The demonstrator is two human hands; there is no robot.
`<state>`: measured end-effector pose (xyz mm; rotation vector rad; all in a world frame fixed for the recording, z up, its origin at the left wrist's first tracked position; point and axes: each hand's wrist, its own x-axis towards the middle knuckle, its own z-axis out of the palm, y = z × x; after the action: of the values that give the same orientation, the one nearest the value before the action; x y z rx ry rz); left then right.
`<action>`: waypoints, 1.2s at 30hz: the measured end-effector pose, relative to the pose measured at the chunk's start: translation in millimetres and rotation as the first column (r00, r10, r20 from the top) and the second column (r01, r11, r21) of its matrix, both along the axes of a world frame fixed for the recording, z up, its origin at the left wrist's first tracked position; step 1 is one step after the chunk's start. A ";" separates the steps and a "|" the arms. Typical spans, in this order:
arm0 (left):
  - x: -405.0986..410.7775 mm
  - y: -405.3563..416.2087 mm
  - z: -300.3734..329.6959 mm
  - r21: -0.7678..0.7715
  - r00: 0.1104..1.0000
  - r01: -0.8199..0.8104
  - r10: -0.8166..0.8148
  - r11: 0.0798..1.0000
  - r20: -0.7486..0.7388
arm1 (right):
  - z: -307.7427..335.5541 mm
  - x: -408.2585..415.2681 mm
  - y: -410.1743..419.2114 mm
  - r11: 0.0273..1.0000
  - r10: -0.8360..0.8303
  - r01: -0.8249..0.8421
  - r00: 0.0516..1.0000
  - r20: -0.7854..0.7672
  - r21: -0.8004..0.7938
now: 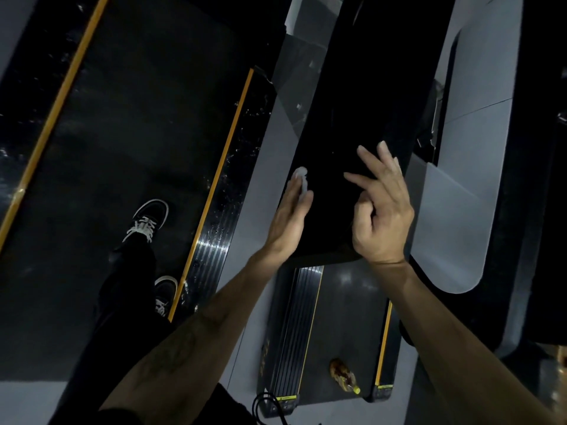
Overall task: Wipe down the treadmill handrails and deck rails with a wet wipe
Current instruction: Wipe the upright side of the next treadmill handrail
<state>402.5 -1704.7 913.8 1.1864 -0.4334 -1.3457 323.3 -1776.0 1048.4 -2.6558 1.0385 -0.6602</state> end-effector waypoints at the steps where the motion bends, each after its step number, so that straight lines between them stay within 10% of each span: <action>1: 6.1 -11.8 4.4 0.016 1.000 -0.005 0.005 1.000 0.005 | -0.2 0.2 0.0 1.000 -0.002 0.002 1.000 0.003 0.002; 22: 37.5 -63.4 -13.6 0.187 0.992 0.077 -0.056 0.979 -0.114 | -1.2 -1.0 -0.6 1.000 -0.002 0.002 1.000 0.018 0.002; 36: -10.0 -4.8 22.3 -0.088 0.999 -0.012 0.016 0.996 0.050 | -4.4 -2.7 -2.7 1.000 -0.027 0.026 0.998 0.058 0.018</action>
<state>392.5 -1709.5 936.1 1.1515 -0.5145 -1.2741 320.6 -1778.7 1044.0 -2.5959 1.0603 -0.7265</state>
